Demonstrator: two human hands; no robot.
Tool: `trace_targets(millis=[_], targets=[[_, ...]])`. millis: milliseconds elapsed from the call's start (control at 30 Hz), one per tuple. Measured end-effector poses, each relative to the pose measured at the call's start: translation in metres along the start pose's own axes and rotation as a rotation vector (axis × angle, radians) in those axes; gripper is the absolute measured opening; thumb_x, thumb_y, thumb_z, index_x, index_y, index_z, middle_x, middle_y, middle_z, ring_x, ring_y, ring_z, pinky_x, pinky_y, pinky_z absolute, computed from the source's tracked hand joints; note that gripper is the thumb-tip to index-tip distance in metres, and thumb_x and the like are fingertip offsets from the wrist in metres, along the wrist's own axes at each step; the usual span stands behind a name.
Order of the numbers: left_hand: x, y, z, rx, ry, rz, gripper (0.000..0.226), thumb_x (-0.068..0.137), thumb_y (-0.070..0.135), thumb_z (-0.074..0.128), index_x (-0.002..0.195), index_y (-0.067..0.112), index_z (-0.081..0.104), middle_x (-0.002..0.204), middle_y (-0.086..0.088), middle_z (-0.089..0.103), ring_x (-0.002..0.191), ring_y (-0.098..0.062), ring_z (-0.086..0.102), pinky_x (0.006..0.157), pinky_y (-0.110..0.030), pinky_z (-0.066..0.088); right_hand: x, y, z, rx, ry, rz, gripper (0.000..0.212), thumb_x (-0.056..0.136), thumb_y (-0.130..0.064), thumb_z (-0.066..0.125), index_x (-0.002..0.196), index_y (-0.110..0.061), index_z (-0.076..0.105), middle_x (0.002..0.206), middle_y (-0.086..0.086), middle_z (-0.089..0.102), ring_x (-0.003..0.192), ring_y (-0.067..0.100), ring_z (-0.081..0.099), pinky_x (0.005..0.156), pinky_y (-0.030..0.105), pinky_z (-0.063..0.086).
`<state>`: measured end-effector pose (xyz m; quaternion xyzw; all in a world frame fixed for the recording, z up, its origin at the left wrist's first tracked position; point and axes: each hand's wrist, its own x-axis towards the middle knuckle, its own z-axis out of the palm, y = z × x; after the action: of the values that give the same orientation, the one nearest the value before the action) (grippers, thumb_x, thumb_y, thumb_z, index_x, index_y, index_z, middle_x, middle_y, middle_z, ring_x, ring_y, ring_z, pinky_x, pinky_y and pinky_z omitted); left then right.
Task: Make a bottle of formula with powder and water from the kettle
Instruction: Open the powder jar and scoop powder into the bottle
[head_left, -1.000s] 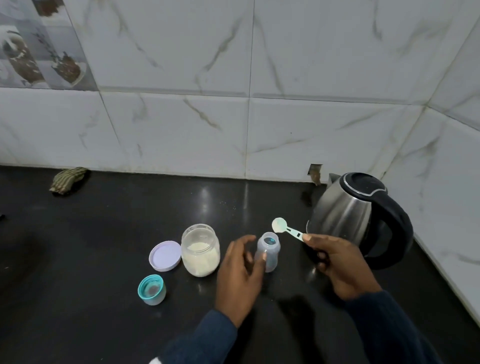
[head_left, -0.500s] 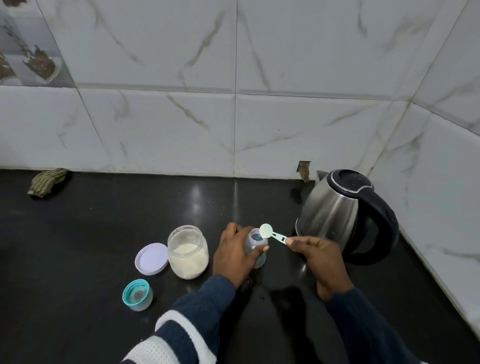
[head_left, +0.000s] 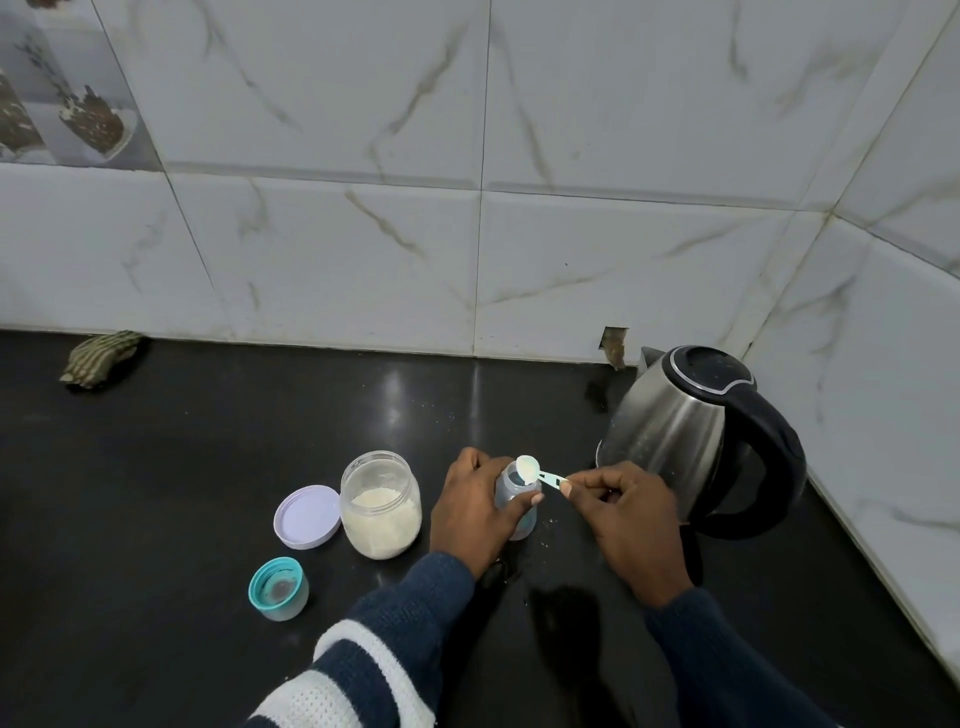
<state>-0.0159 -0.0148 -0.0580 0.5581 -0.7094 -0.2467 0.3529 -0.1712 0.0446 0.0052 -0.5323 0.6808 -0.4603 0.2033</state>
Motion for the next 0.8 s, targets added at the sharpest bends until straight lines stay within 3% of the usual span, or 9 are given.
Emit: trace_targets(millis=[100, 267, 400, 533, 800], targets=[[0.0004, 0.0011, 0.0009, 0.001, 0.003, 0.000, 0.045, 0.075, 0.062, 0.063, 0.111, 0.035, 0.064, 0.096, 0.014, 0.044, 0.096, -0.007, 0.049, 0.078, -0.035, 0.053, -0.0015, -0.0019, 0.0013, -0.109, 0.016, -0.107, 0.010, 0.078, -0.014, 0.079, 0.075, -0.024, 0.078, 0.069, -0.010, 0.059, 0.068, 0.005, 0.056, 0.064, 0.025, 0.045], [0.0005, -0.0002, 0.0021, 0.010, -0.002, 0.005, 0.045, 0.075, 0.062, 0.063, 0.109, 0.034, 0.063, 0.098, 0.012, 0.045, 0.096, -0.008, 0.049, 0.077, -0.036, 0.053, -0.0018, -0.0028, 0.0006, -0.310, -0.007, -0.263, 0.008, 0.079, -0.016, 0.077, 0.079, -0.024, 0.079, 0.067, -0.016, 0.047, 0.072, 0.006, 0.047, 0.062, 0.015, 0.029], [0.0006, 0.0005, 0.0019, 0.015, -0.005, 0.008, 0.045, 0.075, 0.061, 0.063, 0.110, 0.034, 0.064, 0.099, 0.012, 0.045, 0.097, -0.007, 0.048, 0.078, -0.035, 0.054, -0.0013, -0.0015, 0.0027, -0.411, -0.005, -0.340, 0.007, 0.077, -0.018, 0.078, 0.080, -0.025, 0.079, 0.068, -0.015, 0.043, 0.069, 0.009, 0.043, 0.062, 0.023, 0.031], [0.0004, 0.0007, 0.0018, 0.024, -0.003, 0.011, 0.044, 0.075, 0.061, 0.062, 0.109, 0.034, 0.063, 0.098, 0.013, 0.044, 0.095, -0.007, 0.048, 0.077, -0.034, 0.053, -0.0021, -0.0018, 0.0036, -0.435, 0.003, -0.393, 0.008, 0.077, -0.017, 0.079, 0.080, -0.023, 0.079, 0.069, -0.009, 0.048, 0.068, 0.011, 0.044, 0.062, 0.028, 0.035], [0.0010, 0.0008, 0.0012, 0.017, -0.002, 0.015, 0.044, 0.073, 0.063, 0.061, 0.107, 0.035, 0.063, 0.096, 0.013, 0.043, 0.096, -0.008, 0.050, 0.077, -0.034, 0.053, -0.0017, -0.0040, 0.0020, -0.411, 0.001, -0.405, 0.007, 0.077, -0.017, 0.077, 0.076, -0.024, 0.078, 0.069, -0.011, 0.047, 0.068, 0.008, 0.044, 0.062, 0.024, 0.034]])
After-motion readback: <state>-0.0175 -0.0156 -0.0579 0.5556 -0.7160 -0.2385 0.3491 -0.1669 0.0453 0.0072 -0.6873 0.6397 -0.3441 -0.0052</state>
